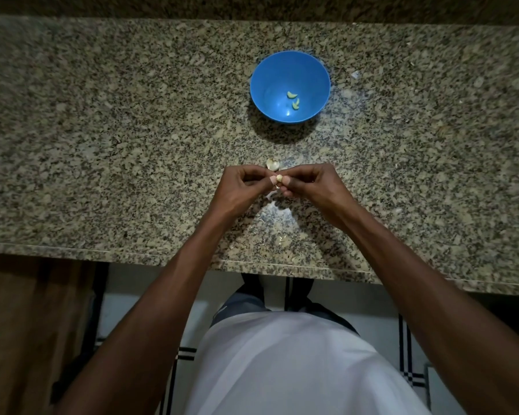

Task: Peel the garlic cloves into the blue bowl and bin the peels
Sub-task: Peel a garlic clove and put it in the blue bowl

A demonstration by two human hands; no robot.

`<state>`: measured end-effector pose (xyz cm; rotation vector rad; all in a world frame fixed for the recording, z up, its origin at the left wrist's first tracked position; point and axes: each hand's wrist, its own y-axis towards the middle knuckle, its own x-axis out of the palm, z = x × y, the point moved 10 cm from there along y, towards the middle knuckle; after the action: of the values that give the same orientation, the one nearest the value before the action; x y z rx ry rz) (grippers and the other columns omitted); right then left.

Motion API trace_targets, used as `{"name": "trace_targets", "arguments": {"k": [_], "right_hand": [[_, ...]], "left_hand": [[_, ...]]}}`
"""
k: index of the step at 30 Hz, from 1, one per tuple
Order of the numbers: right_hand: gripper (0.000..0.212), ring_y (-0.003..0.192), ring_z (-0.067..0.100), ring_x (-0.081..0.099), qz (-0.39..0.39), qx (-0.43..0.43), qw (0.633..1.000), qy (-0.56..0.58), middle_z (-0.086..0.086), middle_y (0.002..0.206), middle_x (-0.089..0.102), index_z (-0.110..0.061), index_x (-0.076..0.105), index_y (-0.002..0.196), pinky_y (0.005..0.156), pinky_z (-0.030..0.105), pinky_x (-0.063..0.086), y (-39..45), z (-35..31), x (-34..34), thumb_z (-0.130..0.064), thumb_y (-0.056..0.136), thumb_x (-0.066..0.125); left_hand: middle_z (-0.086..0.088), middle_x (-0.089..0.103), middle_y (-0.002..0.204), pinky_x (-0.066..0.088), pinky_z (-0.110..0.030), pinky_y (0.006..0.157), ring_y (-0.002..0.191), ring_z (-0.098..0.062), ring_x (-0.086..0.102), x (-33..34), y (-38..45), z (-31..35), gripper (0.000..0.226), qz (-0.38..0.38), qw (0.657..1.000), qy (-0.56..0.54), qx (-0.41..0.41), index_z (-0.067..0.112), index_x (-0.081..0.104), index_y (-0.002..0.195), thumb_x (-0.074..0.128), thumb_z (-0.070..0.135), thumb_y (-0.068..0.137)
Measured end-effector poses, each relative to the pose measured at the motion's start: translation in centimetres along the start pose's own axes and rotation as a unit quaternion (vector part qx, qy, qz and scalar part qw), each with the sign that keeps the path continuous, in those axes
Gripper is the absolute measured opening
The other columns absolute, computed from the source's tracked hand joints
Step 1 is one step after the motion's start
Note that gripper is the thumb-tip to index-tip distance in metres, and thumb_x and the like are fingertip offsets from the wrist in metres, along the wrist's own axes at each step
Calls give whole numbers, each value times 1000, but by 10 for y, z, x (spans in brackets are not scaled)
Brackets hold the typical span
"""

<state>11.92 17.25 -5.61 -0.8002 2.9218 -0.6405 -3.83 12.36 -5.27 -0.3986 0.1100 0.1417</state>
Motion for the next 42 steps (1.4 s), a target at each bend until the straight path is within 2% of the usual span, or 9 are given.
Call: {"name": "trace_targets", "arguments": {"k": [3, 6, 11, 15, 20, 24, 28, 33, 42], "right_hand": [[20, 90, 22, 78, 16, -12, 999, -42, 8, 102, 81, -6, 79, 113, 83, 32, 64, -1, 0, 4, -4, 95, 73], [26, 97, 17, 78, 21, -20, 998, -55, 5, 112, 80, -5, 77, 120, 81, 26, 62, -5, 2, 6, -7, 94, 75], [22, 82, 19, 74, 53, 11, 998, -41, 13, 94, 80, -2, 76, 119, 78, 34, 63, -11, 19, 0, -6, 98, 70], [18, 77, 23, 72, 55, 33, 998, -9, 19, 90, 76, 9, 71, 114, 71, 32, 61, -17, 28, -1, -1, 100, 65], [19, 80, 27, 72, 56, 49, 997, -7, 27, 98, 76, 9, 70, 113, 86, 55, 61, -19, 29, -4, -5, 102, 65], [17, 77, 27, 68, 61, 51, 996, -32, 26, 95, 76, 5, 74, 110, 87, 62, 59, -21, 27, -5, -7, 100, 68], [21, 79, 28, 71, 54, 44, 997, -28, 23, 92, 76, 5, 75, 109, 85, 53, 63, -24, 22, -1, -10, 95, 75], [23, 86, 29, 74, 64, 30, 997, -28, 23, 97, 77, 6, 74, 110, 85, 41, 62, -26, 17, 1, -10, 94, 76], [10, 70, 17, 72, 73, 92, 993, 18, 13, 82, 77, 4, 76, 99, 73, 32, 62, -21, 15, -2, -3, 92, 75]], "left_hand": [[-7, 77, 102, 63, -40, 88, 98, -20, 75, 1, -2, -4, 17, 23, 999, 30, -2, 8, 76, 105, 76, 20, 93], [-3, 75, 100, 64, -34, 81, 94, -14, 73, 3, -5, -7, 15, 54, 997, 56, -5, 12, 73, 104, 75, 24, 94], [6, 73, 92, 59, -20, 75, 83, 1, 70, 13, -13, -13, 13, 74, 996, 56, -11, 15, 70, 100, 75, 26, 94], [-1, 73, 94, 61, -28, 82, 90, -13, 71, 11, -19, -16, 15, 93, 993, 72, -17, 11, 71, 100, 77, 20, 91], [-3, 75, 98, 63, -39, 87, 92, -18, 73, 3, -24, -13, 10, 106, 987, 118, -15, 9, 75, 102, 72, 9, 92], [0, 75, 104, 62, -31, 82, 93, -13, 72, 1, -25, -8, 14, 108, 986, 128, 5, 13, 79, 103, 75, 7, 91], [4, 78, 102, 58, -17, 73, 93, -5, 74, 7, -29, -9, 18, 80, 996, 19, 17, 13, 79, 108, 79, 20, 91], [-9, 79, 99, 64, -39, 86, 96, -24, 77, 9, -27, -21, 23, 81, 992, -86, -34, 2, 77, 106, 83, 12, 85], [-12, 79, 105, 62, -36, 86, 101, -25, 76, 10, -26, -18, 22, 80, 989, -125, -21, -3, 76, 108, 80, 5, 87]]}}
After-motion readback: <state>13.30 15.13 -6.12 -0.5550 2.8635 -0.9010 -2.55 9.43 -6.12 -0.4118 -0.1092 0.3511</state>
